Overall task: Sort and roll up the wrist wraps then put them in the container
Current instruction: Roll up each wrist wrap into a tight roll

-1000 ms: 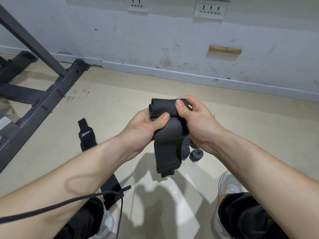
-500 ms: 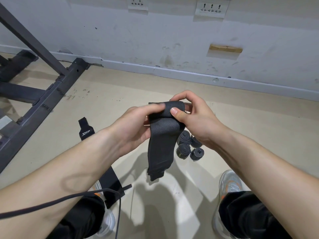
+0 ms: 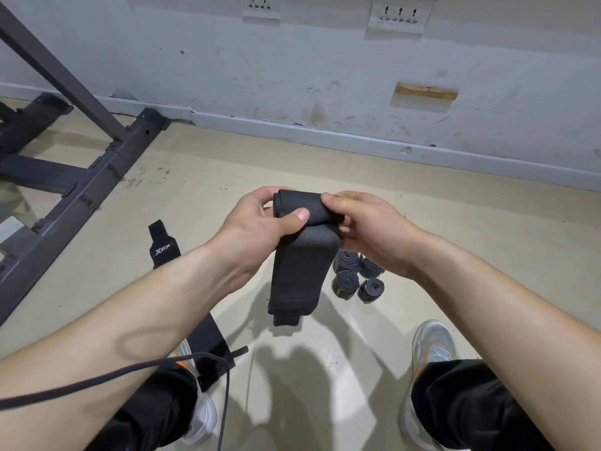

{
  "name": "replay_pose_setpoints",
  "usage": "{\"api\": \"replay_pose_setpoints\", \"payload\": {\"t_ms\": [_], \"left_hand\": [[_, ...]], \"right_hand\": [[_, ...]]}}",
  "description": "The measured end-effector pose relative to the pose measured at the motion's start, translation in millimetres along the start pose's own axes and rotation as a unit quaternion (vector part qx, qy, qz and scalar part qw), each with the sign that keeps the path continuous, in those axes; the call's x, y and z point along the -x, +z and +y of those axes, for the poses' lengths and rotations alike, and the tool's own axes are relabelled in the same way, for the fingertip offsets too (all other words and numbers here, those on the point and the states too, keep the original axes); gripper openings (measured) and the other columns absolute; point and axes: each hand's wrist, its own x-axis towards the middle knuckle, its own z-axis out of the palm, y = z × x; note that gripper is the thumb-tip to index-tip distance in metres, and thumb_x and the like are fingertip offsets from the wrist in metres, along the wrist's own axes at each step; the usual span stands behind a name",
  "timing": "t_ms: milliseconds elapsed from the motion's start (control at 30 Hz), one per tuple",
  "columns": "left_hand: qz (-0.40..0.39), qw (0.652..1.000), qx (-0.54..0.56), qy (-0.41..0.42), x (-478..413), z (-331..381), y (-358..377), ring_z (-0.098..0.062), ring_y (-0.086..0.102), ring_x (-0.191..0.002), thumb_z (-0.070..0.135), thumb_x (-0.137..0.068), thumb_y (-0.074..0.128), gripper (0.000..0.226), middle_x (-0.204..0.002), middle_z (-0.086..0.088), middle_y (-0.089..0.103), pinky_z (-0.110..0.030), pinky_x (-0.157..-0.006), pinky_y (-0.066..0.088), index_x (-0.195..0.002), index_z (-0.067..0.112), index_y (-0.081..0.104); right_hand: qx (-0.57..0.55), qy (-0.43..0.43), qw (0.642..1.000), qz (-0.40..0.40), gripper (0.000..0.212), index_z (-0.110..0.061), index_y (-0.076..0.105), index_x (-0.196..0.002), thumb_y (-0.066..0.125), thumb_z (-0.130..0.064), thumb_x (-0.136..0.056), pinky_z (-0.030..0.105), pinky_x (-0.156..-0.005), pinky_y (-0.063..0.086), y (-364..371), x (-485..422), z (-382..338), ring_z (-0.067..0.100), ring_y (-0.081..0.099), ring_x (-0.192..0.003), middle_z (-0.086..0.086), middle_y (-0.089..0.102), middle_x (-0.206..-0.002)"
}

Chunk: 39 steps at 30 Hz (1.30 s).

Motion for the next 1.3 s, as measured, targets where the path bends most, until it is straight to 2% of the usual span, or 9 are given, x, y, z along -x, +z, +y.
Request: {"api": "replay_pose_setpoints", "payload": {"t_ms": [67,200,367,567,733,933,1033,1133,1300], "left_hand": [[0.009,1.0,-0.017,0.022,-1.2,0.0,-1.6,-0.025,0.072,-0.095,-0.003,-0.092,0.068,0.033,-0.105,-0.012,0.074,-0.037,-0.092,0.058,-0.121,0.013,0.062],[-0.012,0.998,-0.04,0.038,-5.5,-4.2,-4.7,-0.023,0.074,-0.101,0.004,-0.093,0.071,0.033,-0.109,-0.009,0.076,-0.039,-0.098,0.056,-0.124,0.008,0.062],[-0.06,0.995,-0.066,0.042,-4.3,-5.2,-2.0,-0.012,0.074,-0.09,0.014,-0.102,0.058,0.025,-0.101,-0.002,0.078,-0.024,-0.079,0.058,-0.124,0.003,0.064],[-0.054,0.998,-0.008,-0.016,-1.1,-4.5,-2.5,-0.014,0.074,-0.077,0.011,-0.101,0.058,0.02,-0.092,-0.004,0.078,-0.022,-0.064,0.057,-0.116,0.003,0.07],[-0.066,0.988,0.065,-0.121,0.9,4.6,-5.2,-0.016,0.076,-0.085,0.002,-0.1,0.058,0.021,-0.105,-0.011,0.077,-0.022,-0.068,0.06,-0.117,0.0,0.07],[-0.056,0.977,0.113,-0.174,1.9,19.3,-6.3,-0.027,0.07,-0.095,0.012,-0.093,0.065,0.023,-0.108,-0.015,0.069,-0.038,-0.092,0.061,-0.114,0.003,0.07],[-0.052,0.981,0.083,-0.168,1.1,18.5,-4.6,-0.024,0.072,-0.092,0.038,-0.094,0.067,0.037,-0.096,-0.007,0.074,-0.041,-0.097,0.058,-0.115,0.008,0.073],[-0.024,0.985,0.063,-0.156,1.2,15.8,-3.0,-0.023,0.073,-0.085,0.029,-0.096,0.068,0.025,-0.083,-0.006,0.076,-0.041,-0.097,0.058,-0.106,0.007,0.075],[-0.017,0.987,0.071,-0.143,-0.6,17.5,-6.6,-0.027,0.074,-0.089,0.019,-0.094,0.07,0.02,-0.086,-0.01,0.076,-0.042,-0.092,0.06,-0.104,0.002,0.074]], "right_hand": [[0.009,-0.027,1.0,0.0,0.02,-0.004,0.061,-0.117,0.05,-0.018,-0.107,0.029,-0.081,0.059,-0.4,-0.4,1.7,0.016,0.07,-0.08,0.002,0.072,-0.086],[-0.023,-0.047,0.998,0.026,0.018,-0.007,0.059,-0.121,0.053,-0.008,-0.105,0.03,-0.077,0.057,-2.5,-0.8,3.6,0.025,0.067,-0.087,0.016,0.068,-0.098],[-0.052,-0.06,0.996,0.046,0.024,-0.007,0.058,-0.125,0.056,-0.002,-0.102,0.036,-0.079,0.056,-1.8,-0.4,4.0,0.026,0.067,-0.083,0.013,0.068,-0.093],[-0.001,-0.098,0.993,0.067,0.024,-0.017,0.061,-0.113,0.063,0.001,-0.098,0.038,-0.075,0.06,0.8,0.0,4.6,0.028,0.068,-0.085,0.022,0.07,-0.108],[0.096,-0.136,0.981,0.099,0.034,-0.034,0.066,-0.097,0.072,-0.002,-0.09,0.058,-0.084,0.059,1.3,2.2,6.3,0.029,0.065,-0.082,0.028,0.061,-0.121],[0.177,-0.148,0.967,0.107,0.034,-0.027,0.062,-0.101,0.075,0.001,-0.088,0.031,-0.067,0.05,2.5,4.1,2.9,0.006,0.046,-0.054,0.008,0.062,-0.107],[0.165,-0.14,0.973,0.085,0.034,-0.022,0.062,-0.101,0.076,0.005,-0.085,0.029,-0.067,0.052,4.5,5.4,2.8,0.007,0.05,-0.056,0.01,0.062,-0.103],[0.153,-0.126,0.978,0.067,0.035,-0.018,0.062,-0.103,0.074,0.01,-0.084,0.025,-0.066,0.053,4.4,4.6,2.8,0.009,0.057,-0.061,0.007,0.059,-0.101],[0.067,-0.067,0.995,0.006,0.034,-0.023,0.06,-0.109,0.07,0.003,-0.09,0.042,-0.08,0.057,0.8,2.5,4.0,0.022,0.064,-0.084,0.008,0.058,-0.106]]}}
